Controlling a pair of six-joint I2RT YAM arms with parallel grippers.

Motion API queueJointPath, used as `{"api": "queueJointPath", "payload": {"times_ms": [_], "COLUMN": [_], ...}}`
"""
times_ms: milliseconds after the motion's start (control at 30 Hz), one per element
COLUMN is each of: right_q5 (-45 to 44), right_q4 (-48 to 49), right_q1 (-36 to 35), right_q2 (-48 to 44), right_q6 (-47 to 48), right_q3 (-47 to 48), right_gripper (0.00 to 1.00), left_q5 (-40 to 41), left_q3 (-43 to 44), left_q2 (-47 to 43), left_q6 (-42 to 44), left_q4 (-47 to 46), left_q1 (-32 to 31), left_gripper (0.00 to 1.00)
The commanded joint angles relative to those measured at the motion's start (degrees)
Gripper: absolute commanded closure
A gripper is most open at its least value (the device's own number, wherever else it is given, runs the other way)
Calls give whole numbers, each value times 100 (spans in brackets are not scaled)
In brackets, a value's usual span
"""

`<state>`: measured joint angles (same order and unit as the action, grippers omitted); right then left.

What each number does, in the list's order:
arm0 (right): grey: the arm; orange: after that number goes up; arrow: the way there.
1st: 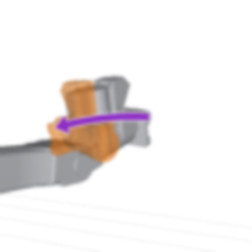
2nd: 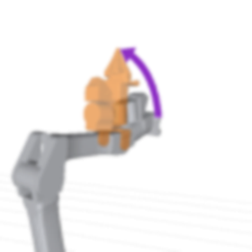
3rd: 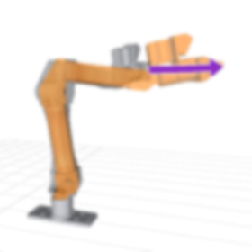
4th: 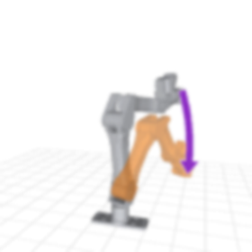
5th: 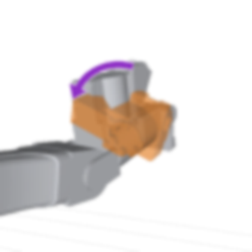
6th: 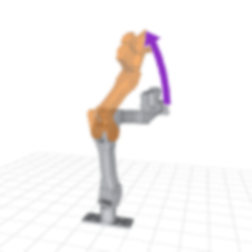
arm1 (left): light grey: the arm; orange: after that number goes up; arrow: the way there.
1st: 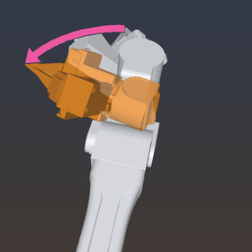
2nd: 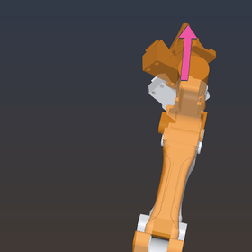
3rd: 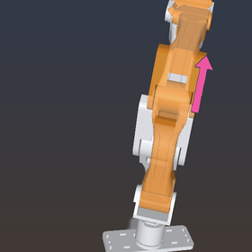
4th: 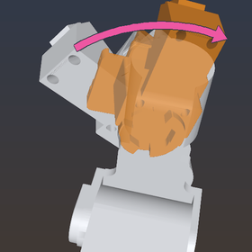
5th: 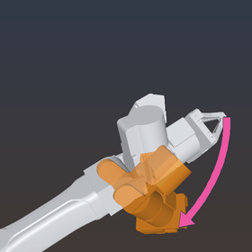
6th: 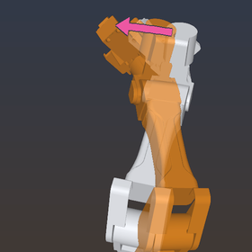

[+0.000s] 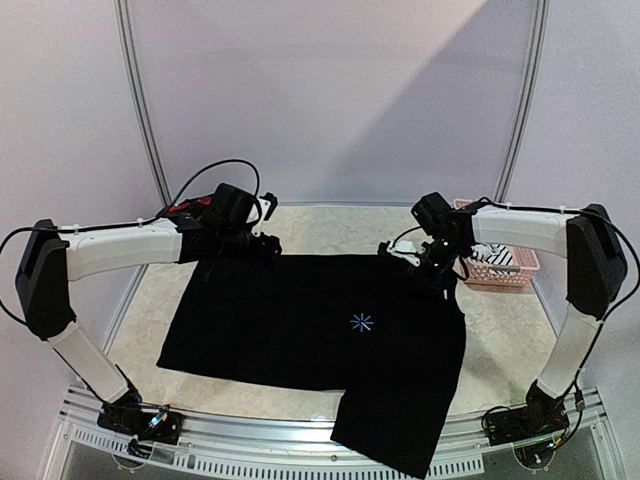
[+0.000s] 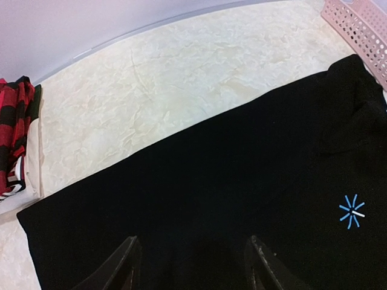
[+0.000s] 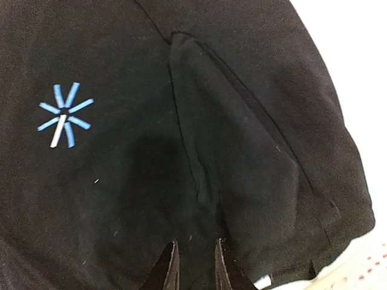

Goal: Fold and stack the mixed laundry pile
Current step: Adjust the 1/3-folded T-shirt at the center of the board.

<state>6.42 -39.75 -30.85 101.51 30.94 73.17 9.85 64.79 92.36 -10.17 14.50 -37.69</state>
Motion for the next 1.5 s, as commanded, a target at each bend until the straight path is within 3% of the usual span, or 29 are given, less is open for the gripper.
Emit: {"api": "queueJointPath", "payload": {"times_ms": [0, 767, 1133, 1467], "right_q5": [-44, -127, -237, -171], "right_q4": [-23, -30, -8, -651], "right_q1": [-16, -42, -52, -507], "right_q2": [594, 1544, 1386, 576], "right_q6": [192, 203, 63, -150], "right_q3": [463, 809, 821, 689], "right_gripper": [79, 72, 100, 100], "left_q5": [-70, -161, -167, -155], "left_q3": [119, 217, 227, 235], "left_q2": [1, 28, 12, -16], "left_q6": [-4, 24, 33, 51], "left_q4": [94, 223, 237, 241], "left_q1": [25, 31, 34, 34], "left_gripper": [40, 40, 40, 40]}}
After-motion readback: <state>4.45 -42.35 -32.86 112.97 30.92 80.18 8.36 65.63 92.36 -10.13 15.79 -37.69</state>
